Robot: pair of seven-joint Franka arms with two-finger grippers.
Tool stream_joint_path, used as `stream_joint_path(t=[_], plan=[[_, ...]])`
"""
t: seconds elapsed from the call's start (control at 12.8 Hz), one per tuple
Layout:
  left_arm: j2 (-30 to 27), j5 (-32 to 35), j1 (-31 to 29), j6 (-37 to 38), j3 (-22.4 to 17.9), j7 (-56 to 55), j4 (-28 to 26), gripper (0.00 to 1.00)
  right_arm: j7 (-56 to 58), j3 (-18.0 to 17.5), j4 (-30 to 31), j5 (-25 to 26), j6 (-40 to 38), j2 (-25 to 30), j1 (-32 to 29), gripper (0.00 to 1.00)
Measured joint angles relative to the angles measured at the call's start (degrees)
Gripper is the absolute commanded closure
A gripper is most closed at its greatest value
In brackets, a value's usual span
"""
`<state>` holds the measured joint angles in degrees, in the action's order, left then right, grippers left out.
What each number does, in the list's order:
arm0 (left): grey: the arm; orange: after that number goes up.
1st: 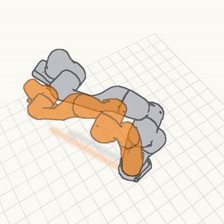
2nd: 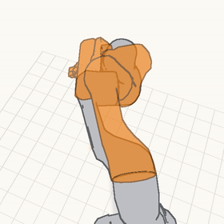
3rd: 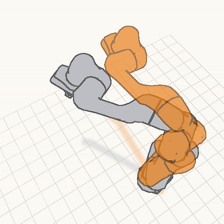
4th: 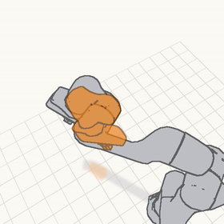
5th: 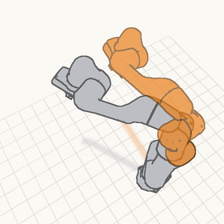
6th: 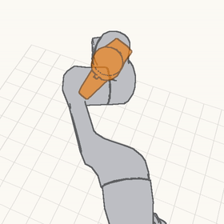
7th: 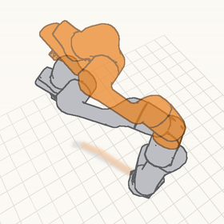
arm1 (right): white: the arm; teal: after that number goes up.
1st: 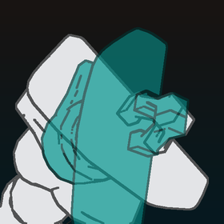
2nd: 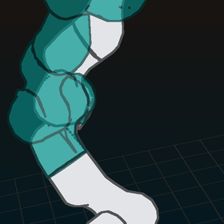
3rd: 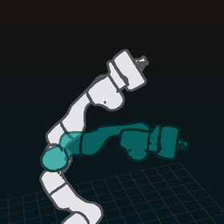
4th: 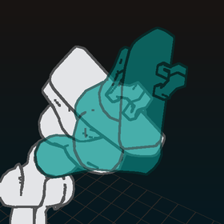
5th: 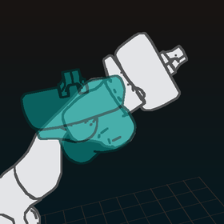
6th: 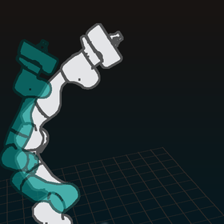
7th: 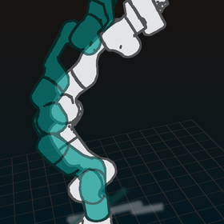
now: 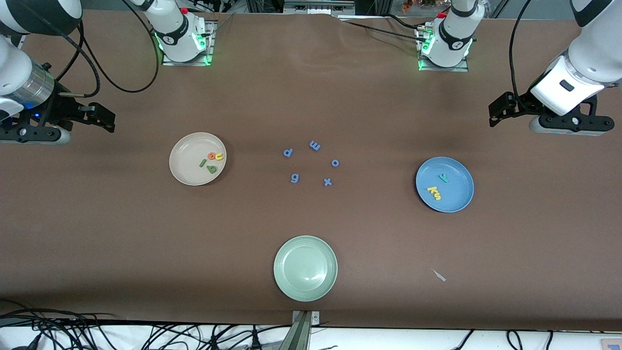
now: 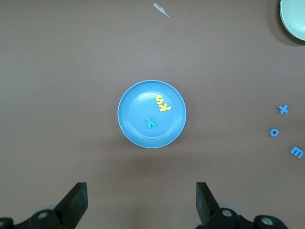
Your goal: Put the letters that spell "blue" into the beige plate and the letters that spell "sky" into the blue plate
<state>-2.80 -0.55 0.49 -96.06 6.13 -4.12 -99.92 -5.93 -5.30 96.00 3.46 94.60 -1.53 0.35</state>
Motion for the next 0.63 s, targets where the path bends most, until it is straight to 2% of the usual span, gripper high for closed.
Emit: stream_joint_path(t=[0.63], plan=[[0.0, 0.0, 0.01, 0.0, 0.0, 0.0, 0.0, 0.0, 0.0, -0.07, 0.0, -1.39, -3.04, 0.01, 0.06, 0.0]])
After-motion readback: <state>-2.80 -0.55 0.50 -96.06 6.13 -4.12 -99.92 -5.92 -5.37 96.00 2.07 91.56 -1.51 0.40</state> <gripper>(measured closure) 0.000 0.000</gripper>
